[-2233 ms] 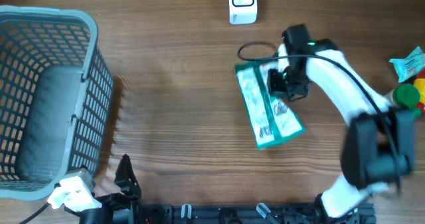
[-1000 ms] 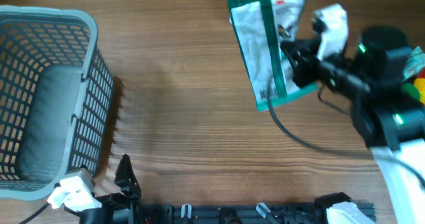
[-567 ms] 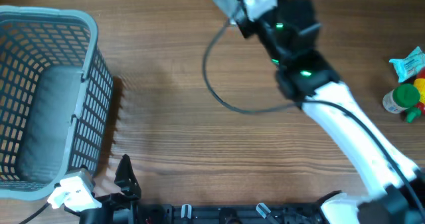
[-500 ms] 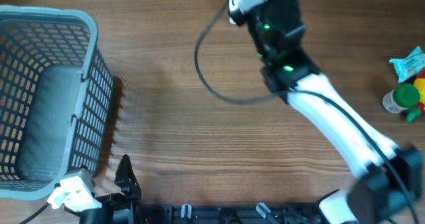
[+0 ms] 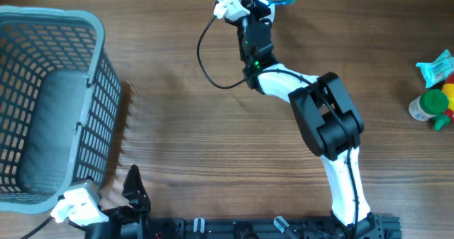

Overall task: Scan the item barcode
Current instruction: 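Hold the glove pack barcode against the scanner window, then carry the glove pack right and drop it by the scanned items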

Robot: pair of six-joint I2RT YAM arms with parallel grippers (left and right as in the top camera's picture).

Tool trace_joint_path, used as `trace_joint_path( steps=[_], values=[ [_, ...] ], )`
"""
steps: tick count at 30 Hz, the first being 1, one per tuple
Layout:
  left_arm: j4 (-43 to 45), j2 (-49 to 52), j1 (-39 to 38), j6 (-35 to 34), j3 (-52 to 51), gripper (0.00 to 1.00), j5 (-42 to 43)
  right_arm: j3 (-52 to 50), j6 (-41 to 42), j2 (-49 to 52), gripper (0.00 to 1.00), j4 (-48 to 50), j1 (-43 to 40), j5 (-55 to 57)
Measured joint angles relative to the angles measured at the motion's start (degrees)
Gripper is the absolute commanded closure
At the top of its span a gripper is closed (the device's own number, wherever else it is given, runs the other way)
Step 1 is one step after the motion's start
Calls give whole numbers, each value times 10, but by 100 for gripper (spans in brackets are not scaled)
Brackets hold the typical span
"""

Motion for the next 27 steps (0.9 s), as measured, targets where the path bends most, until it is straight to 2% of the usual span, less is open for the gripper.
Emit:
trace_joint_path(
  steps=[5,12,18,22,25,27],
  values=[
    [0,0,0,0,0,0,0,42,-2,8,95,-50,-1,-12],
    [0,0,0,0,0,0,0,42,-32,0,96,-111,-7,-4],
    [0,0,0,0,0,0,0,39,-10,-135,96,-290,-50,32],
    [0,0,0,0,0,0,0,47,37,-266,96,-402,-136,58],
    [0,0,0,0,0,0,0,54,125,-303,95,-474,-220,64],
    [0,0,0,0,0,0,0,56,217,-302,96,-549,-295,66]
  ],
)
